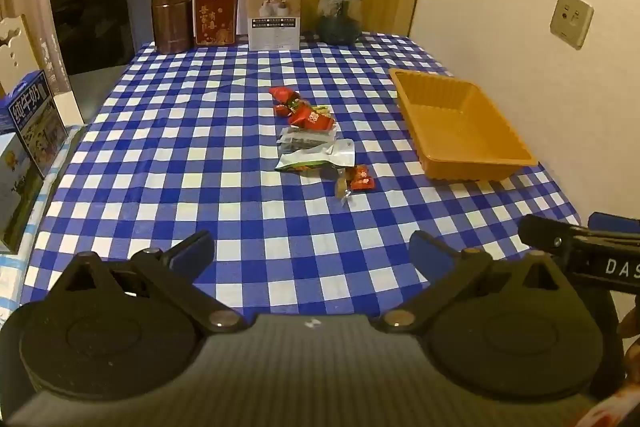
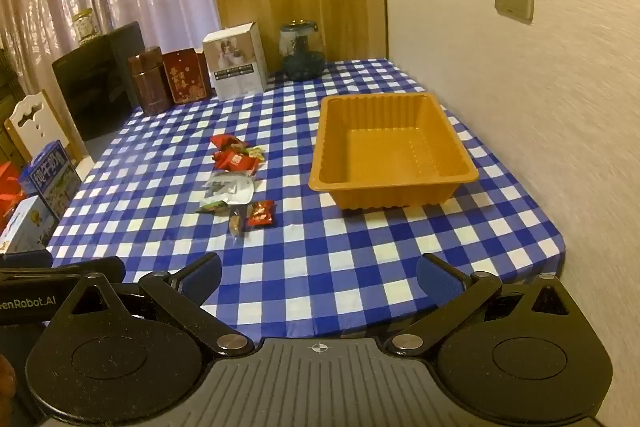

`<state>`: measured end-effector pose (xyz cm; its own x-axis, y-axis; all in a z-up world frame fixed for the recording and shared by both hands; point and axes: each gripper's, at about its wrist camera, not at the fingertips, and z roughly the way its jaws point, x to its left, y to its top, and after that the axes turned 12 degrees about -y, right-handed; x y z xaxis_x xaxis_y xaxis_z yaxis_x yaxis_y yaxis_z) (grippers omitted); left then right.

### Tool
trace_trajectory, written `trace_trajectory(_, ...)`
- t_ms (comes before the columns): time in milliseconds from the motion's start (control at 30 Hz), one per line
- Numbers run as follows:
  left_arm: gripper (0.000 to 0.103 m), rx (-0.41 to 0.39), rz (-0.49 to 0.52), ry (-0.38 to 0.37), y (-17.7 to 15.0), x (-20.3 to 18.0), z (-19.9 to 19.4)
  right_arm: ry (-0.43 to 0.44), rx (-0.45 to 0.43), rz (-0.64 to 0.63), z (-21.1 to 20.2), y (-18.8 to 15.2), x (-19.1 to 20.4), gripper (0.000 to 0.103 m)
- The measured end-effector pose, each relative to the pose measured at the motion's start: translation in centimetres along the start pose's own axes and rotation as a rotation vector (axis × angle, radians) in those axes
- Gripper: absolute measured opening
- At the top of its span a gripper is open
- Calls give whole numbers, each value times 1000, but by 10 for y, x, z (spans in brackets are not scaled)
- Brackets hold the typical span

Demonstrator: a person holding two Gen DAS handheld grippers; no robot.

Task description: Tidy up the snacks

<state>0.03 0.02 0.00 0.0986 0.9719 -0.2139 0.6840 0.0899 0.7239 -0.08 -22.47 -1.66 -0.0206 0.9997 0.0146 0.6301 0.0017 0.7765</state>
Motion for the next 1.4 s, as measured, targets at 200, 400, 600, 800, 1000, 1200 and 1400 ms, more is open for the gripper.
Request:
trace_trajectory(200,103,3,-7,-3,-3,0,6,-3,0,-3,-2,-1,2,103)
trace_trajectory(400,103,-10,-3,-11,-4,-1,-1,-1,4,1,1,0,-1,103)
trace_trajectory(600,103,-3,-13,-11,-1,-1,-1,-3,4,-2,1,0,0,103)
trace_trajectory(800,103,-1,-14,-12,0,-2,-1,-4,5,-2,1,0,0,103)
trace_trajectory(1000,103,0,-14,-13,0,-3,-1,-5,4,-1,1,0,0,103)
trace_trajectory(1200,103,1,-14,-14,0,-3,-1,-5,4,-1,1,1,0,103)
trace_trajectory(1400,103,1,-16,-16,0,-3,-1,-6,3,0,1,1,0,103)
